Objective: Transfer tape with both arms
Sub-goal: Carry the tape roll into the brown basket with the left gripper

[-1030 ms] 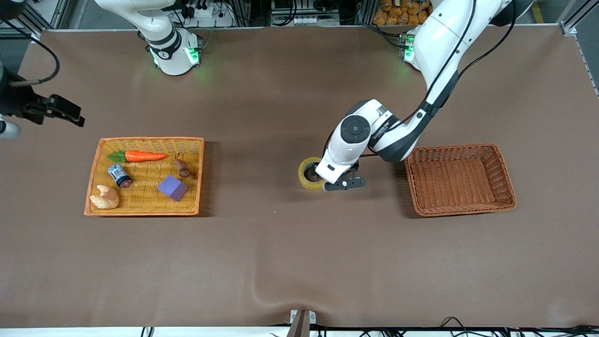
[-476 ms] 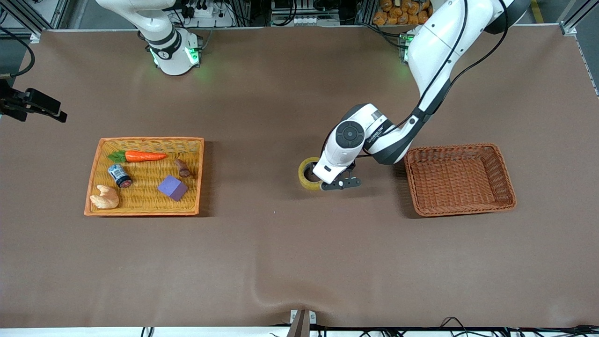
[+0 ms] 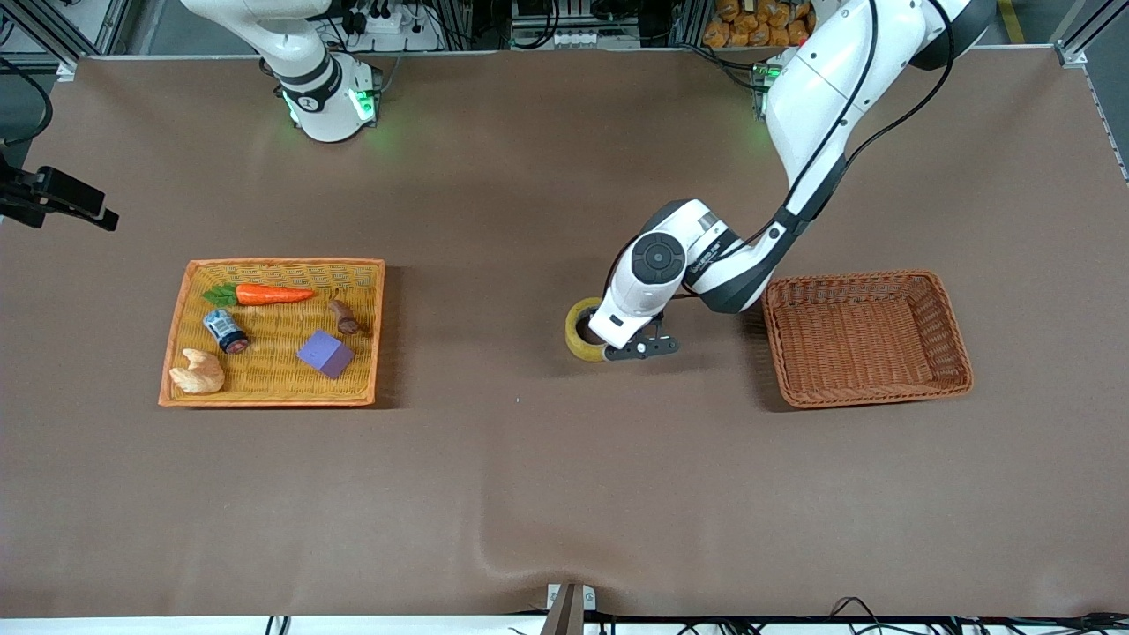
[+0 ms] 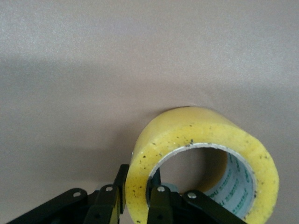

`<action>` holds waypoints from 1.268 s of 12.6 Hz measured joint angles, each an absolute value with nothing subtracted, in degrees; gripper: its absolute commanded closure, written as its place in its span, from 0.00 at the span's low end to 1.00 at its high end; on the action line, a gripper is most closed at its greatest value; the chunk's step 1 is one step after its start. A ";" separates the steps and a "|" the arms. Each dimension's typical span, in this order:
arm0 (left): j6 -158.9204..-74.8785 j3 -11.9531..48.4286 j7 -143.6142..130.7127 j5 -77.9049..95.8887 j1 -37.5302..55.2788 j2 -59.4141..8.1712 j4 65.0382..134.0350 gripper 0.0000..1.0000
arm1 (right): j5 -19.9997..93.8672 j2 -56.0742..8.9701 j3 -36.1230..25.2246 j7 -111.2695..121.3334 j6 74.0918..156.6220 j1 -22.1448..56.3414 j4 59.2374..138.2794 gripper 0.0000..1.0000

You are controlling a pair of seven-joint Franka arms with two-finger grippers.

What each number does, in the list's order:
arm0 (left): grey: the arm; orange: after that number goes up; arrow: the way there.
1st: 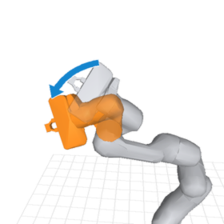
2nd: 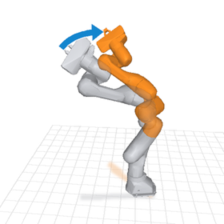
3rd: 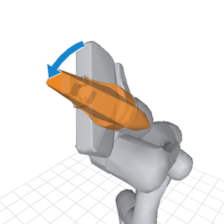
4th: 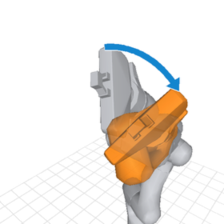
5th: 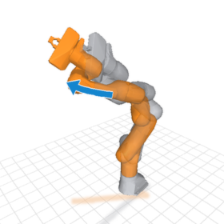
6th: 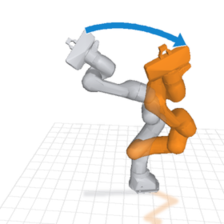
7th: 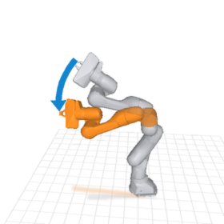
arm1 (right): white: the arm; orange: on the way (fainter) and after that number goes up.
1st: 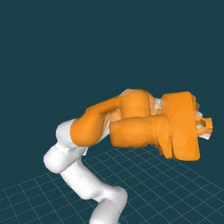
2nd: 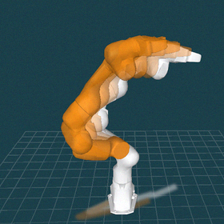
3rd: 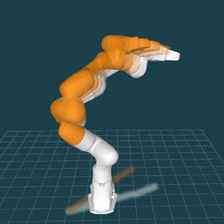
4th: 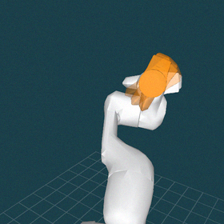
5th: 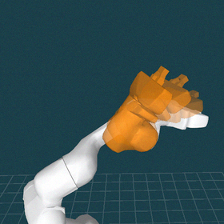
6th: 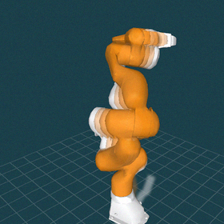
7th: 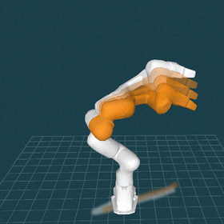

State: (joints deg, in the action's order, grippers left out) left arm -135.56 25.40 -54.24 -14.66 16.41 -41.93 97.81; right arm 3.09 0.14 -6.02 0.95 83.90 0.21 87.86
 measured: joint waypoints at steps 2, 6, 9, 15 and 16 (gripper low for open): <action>-135.51 25.30 -54.24 -14.70 15.81 -41.32 97.22 1.00 | 3.09 0.14 -6.01 0.94 83.97 0.21 87.79 0.00; -126.29 25.26 -53.72 -14.92 10.43 -32.78 96.04 1.00 | 3.06 0.14 -6.00 0.95 83.99 0.21 87.66 0.00; -121.44 25.35 -51.08 -14.94 5.72 -27.01 96.37 1.00 | 3.01 0.14 -6.04 0.99 83.99 0.20 87.66 0.00; -115.60 28.48 -29.90 -13.73 -9.27 -24.14 98.56 1.00 | 3.01 0.14 -5.91 0.98 83.96 0.20 87.65 0.00; -115.45 29.33 -24.80 -13.68 -13.25 -23.99 99.94 1.00 | 3.02 0.14 -5.78 0.99 83.96 0.21 87.65 0.00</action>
State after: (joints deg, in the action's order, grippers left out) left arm -115.45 29.33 -24.80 -13.68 -13.25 -23.99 99.94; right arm 3.02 0.14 -5.78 0.99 83.96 0.21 87.65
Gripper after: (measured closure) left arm 0.780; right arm 0.000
